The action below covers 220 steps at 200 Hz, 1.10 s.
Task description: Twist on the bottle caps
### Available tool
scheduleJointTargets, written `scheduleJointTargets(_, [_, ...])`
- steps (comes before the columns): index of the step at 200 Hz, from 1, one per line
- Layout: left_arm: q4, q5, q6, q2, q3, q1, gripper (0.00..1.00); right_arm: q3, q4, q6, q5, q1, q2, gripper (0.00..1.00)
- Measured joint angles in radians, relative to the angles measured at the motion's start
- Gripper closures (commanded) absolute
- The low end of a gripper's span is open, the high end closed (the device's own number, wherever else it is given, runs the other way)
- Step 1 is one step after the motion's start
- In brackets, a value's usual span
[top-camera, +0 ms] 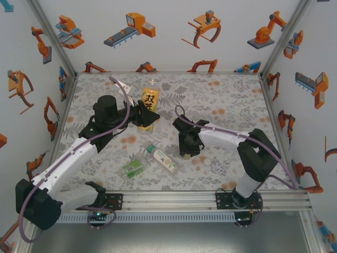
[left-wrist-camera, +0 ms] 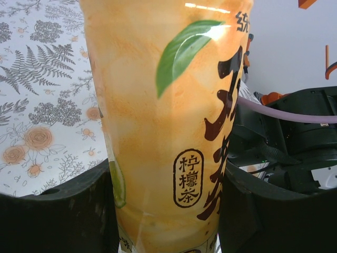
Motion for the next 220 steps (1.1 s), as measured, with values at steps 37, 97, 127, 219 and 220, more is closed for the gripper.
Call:
scheduleJointTargets(37, [0.0,0.0,-0.002,0.001,0.0,0.0,0.91,-0.008,0.011,0.005,-0.002,0.0,0.002,0.57])
scheduleJointTargets(97, [0.0,-0.003,-0.006,0.005,0.0,0.0,0.91,-0.03,0.04,0.018,-0.014,0.0,0.024,0.64])
scheduleJointTargets(127, [0.0,-0.007,-0.006,0.006,-0.001,0.0,0.91,-0.031,0.051,0.022,-0.021,0.0,0.025,0.75])
scheduleJointTargets(219, [-0.001,-0.01,-0.006,0.018,-0.002,0.0,0.9,-0.016,0.148,-0.006,-0.154,-0.19,0.037,0.81])
scheduleJointTargets(220, [-0.001,-0.01,-0.006,0.018,-0.002,0.0,0.9,-0.013,0.151,-0.008,-0.159,-0.196,0.039,0.81])
